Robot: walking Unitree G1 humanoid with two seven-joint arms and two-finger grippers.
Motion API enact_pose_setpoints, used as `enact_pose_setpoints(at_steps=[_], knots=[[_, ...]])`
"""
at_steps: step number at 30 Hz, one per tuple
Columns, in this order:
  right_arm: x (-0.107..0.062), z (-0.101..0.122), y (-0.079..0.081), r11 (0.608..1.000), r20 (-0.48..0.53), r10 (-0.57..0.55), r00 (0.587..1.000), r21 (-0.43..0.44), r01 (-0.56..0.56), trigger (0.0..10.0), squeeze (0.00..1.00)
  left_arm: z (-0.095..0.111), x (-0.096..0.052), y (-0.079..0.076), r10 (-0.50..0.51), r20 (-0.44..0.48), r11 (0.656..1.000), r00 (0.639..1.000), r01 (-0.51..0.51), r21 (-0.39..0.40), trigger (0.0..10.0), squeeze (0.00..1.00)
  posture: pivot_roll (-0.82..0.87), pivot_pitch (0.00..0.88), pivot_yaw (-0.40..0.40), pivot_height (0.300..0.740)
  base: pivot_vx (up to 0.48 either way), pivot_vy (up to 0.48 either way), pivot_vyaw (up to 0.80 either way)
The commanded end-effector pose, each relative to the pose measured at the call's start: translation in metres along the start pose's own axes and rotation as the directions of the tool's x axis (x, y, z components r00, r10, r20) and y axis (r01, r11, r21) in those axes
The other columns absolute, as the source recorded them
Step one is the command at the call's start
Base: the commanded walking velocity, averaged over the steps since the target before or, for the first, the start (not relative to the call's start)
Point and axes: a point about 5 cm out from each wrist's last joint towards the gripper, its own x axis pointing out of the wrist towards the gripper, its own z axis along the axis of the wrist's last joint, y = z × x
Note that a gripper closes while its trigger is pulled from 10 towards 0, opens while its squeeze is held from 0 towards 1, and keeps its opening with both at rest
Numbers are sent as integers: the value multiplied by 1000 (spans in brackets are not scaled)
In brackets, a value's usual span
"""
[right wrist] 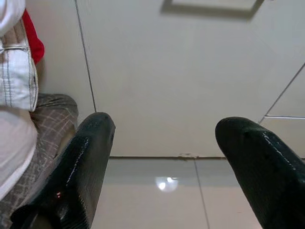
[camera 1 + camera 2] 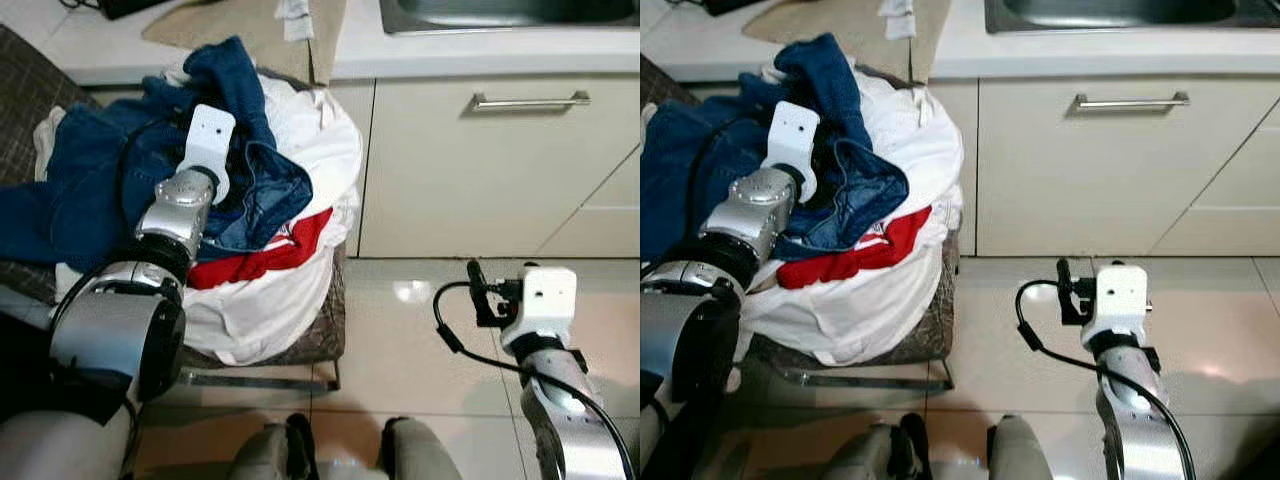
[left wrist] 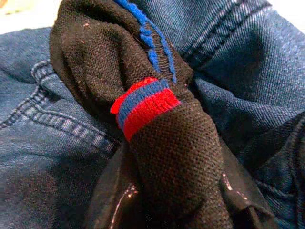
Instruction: Clothes washing
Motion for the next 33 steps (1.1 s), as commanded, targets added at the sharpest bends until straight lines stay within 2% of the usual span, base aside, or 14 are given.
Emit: enact_pose_setpoints(at_steps=[1,8,11,12,15,16,18,20,21,23,27,28,31,33], knots=[[2,-5,-1,1000,-28,2,1000,13,-2,10000,0,-2,-1,1,-4,12,1000,1000,4,-11,0,0,-264,113,60,723,0,0,0],[22,2,3,999,-7,45,999,1,-45,10000,0,10,-2,5,-4,94,998,996,10,-59,0,0,-222,74,37,723,0,0,0],[41,8,9,997,11,73,997,19,-73,10000,0,27,-9,17,25,219,996,975,-5,-92,0,0,-168,36,23,723,0,0,0],[41,8,9,997,11,73,997,19,-73,10000,0,27,-9,17,25,219,996,975,-5,-92,0,0,-168,36,23,723,0,0,0],[57,12,18,994,25,100,995,53,-101,10000,0,27,-30,25,49,320,999,946,-41,-31,0,0,-101,4,11,723,0,0,0],[62,14,22,991,32,112,993,65,-114,10000,0,23,-42,24,49,343,999,938,-51,-2,0,0,-93,1,9,723,0,0,0],[64,15,23,991,33,114,993,66,-116,10000,0,22,-44,23,48,346,999,937,-52,1,0,0,-84,0,10,723,0,0,0],[70,17,28,989,41,131,991,69,-134,10000,0,10,-69,17,57,354,998,934,-59,-6,0,0,-37,0,-1,723,0,0,0],[70,17,28,989,41,131,991,69,-134,10000,0,10,-69,17,57,354,998,934,-59,-6,0,0,-37,0,-1,723,0,0,0],[80,19,33,985,43,152,987,81,-155,10000,0,-10,-104,-4,53,348,999,936,-51,-14,0,0,23,0,-24,723,0,0,0],[85,20,37,981,40,168,985,88,-171,10000,0,-23,-112,-15,61,315,998,947,-51,-39,0,0,47,0,-42,723,0,0,0],[89,20,44,977,38,194,980,87,-197,10000,0,-23,-113,-27,46,314,999,948,-40,-25,0,0,63,0,-56,723,0,0,0],[89,19,46,975,38,204,978,85,-206,10000,0,-19,-111,-32,28,325,1000,945,-26,-9,0,0,65,0,-57,723,0,0,0],[90,18,48,974,38,210,977,83,-213,10000,0,-10,-109,-43,-38,330,999,943,27,38,0,0,57,0,-55,723,0,0,0]])
